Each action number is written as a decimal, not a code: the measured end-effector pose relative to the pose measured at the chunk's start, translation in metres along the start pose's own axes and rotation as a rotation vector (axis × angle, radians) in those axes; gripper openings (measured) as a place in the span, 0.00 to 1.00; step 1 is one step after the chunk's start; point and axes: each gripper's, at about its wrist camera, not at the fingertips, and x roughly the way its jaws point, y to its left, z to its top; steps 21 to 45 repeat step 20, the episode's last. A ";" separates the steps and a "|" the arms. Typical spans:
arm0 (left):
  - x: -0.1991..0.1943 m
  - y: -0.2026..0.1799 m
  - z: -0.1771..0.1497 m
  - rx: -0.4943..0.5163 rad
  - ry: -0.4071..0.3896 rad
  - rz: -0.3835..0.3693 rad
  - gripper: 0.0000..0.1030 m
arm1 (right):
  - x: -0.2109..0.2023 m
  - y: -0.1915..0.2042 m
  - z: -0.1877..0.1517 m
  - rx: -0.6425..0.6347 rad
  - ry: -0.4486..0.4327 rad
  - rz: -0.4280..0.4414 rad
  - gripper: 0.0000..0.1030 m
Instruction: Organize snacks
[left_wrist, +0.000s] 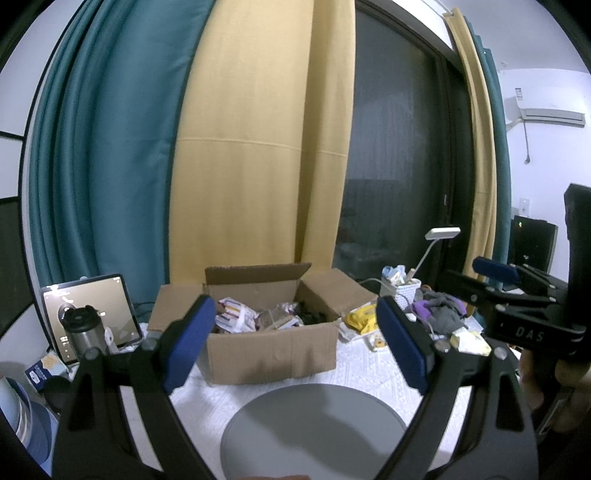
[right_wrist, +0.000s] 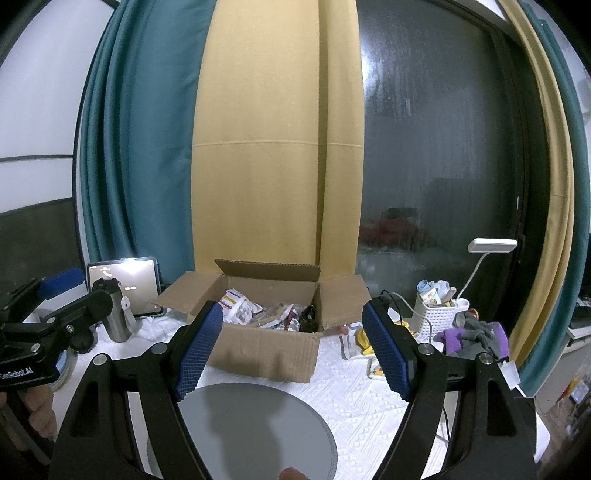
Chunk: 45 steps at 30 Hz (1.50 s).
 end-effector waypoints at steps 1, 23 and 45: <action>0.000 0.000 0.000 0.000 -0.001 -0.001 0.87 | 0.000 0.000 0.000 0.000 0.000 0.000 0.79; 0.000 0.000 -0.001 -0.003 0.002 -0.001 0.87 | 0.000 -0.002 0.000 -0.001 0.003 0.001 0.79; 0.000 0.000 -0.001 -0.003 0.002 -0.001 0.87 | 0.000 -0.002 0.000 -0.001 0.003 0.001 0.79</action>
